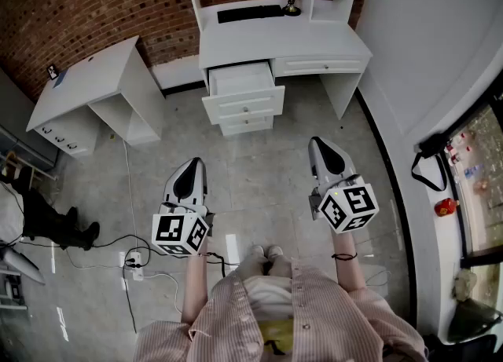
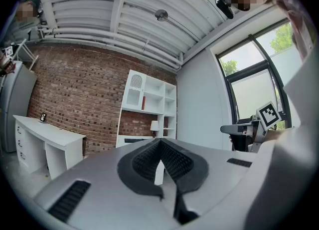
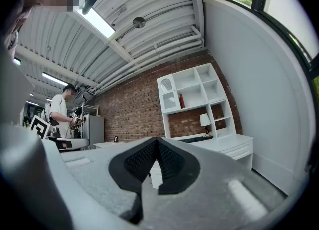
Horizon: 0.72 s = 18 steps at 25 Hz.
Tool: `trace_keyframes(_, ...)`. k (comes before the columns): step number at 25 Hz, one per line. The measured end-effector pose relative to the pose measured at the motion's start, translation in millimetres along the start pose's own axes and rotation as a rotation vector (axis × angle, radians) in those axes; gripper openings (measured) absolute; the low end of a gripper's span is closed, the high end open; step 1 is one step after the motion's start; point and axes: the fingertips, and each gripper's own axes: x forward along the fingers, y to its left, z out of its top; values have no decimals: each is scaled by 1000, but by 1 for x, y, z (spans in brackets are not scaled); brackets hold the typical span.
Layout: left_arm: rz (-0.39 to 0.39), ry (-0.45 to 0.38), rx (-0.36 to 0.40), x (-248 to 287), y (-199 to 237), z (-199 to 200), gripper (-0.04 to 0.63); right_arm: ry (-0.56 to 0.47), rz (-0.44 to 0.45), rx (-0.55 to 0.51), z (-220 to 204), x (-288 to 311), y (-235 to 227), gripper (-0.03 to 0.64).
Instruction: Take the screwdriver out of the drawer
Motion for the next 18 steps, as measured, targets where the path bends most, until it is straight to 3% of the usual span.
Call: trace_keyframes(18,33,-2,-27,-2,-14,-8,-2,-1,-9,-1,-4,-7,-20,6)
